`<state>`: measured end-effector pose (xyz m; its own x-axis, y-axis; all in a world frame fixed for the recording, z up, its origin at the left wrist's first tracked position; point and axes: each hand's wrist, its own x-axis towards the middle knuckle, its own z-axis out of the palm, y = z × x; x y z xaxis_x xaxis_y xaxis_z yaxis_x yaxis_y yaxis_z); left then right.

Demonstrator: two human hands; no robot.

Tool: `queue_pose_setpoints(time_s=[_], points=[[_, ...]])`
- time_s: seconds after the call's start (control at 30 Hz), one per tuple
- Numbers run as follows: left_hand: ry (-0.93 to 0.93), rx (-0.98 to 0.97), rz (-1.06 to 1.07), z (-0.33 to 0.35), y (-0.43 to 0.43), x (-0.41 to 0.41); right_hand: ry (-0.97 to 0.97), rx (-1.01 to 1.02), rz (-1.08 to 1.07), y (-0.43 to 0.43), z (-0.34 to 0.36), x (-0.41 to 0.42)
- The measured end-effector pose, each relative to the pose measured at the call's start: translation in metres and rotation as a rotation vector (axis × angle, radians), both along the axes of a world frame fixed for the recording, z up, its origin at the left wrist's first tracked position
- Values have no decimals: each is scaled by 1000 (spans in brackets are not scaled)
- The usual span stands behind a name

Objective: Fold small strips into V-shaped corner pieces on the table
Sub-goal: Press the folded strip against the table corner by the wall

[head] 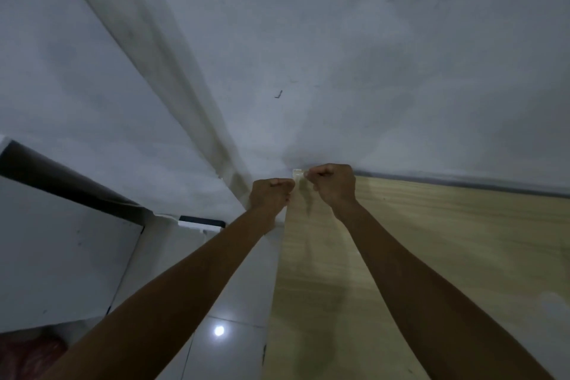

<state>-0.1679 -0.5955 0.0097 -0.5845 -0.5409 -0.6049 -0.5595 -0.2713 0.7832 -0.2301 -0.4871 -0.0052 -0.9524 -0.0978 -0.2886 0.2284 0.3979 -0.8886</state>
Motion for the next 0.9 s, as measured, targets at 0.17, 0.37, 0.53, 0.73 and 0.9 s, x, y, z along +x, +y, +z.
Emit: queue_pose_setpoints(time_s=[0.17, 0.37, 0.53, 0.73, 0.9], points=[[-16, 37, 19, -10, -15, -12, -14, -2, -53, -13, -7, -3], [-6, 282, 55, -18, -27, -22, 52, 102, -65, -27, -13, -8], [4, 250, 19, -27, -31, -31, 102, 199, -74, -30, -16, -8], [-18, 191, -32, -35, -34, -31, 54, 244, -71, -31, -17, -11], [-44, 213, -35, -39, -36, -35, 38, 261, -78, -31, -17, -13]])
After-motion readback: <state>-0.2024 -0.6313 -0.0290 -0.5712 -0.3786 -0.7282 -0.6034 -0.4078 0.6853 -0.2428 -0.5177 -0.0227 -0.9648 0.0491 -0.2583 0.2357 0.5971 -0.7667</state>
